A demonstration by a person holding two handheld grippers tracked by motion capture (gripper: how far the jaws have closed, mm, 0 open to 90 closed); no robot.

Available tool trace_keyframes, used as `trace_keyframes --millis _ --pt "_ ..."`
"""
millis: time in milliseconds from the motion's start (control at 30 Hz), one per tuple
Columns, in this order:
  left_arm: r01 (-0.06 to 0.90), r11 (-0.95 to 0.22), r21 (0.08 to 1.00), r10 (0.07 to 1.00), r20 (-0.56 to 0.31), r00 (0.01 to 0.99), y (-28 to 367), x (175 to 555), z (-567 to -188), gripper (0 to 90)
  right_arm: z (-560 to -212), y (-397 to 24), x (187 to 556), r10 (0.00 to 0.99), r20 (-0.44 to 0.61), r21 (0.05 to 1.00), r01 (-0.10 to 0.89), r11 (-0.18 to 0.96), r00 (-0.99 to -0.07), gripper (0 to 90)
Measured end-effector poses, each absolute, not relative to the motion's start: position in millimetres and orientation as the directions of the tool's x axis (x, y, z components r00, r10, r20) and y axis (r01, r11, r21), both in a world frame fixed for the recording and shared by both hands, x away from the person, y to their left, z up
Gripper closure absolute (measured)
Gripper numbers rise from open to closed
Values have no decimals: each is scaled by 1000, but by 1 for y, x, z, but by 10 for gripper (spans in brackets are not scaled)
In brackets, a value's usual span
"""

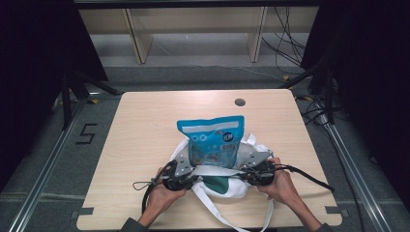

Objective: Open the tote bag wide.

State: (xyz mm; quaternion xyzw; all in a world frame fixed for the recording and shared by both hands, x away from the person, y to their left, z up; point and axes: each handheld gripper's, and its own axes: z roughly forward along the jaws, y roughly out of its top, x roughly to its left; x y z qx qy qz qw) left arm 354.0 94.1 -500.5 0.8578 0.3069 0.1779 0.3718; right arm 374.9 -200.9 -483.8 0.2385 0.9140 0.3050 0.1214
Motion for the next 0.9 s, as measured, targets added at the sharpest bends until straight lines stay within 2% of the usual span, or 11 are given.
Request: trace_keyframes --millis 100,400,433,500,600,800,900 --pt "386 -546 743 660 97 745 92 354 -507 712 -494 -200 382 516 -83 615 363 700 -852 797" --pt "385 -529 756 665 88 741 93 359 -502 690 -492 -201 390 527 -77 627 370 686 -846 786" --pt "366 -563 741 658 134 741 92 363 -503 690 -492 -199 397 530 -86 628 367 686 -843 781" --pt "378 -539 752 672 114 731 94 368 -504 691 -493 -198 405 526 -122 625 347 700 -842 780" --pt "385 -537 751 681 116 723 96 371 -504 691 -493 -197 408 532 -87 634 365 682 -842 779" --pt "368 -553 747 676 145 722 93 374 -505 684 -494 -196 413 548 -100 637 370 676 -830 770" --pt "391 -527 754 681 100 726 98 373 -499 638 -492 -197 414 561 -75 642 391 659 -824 694"
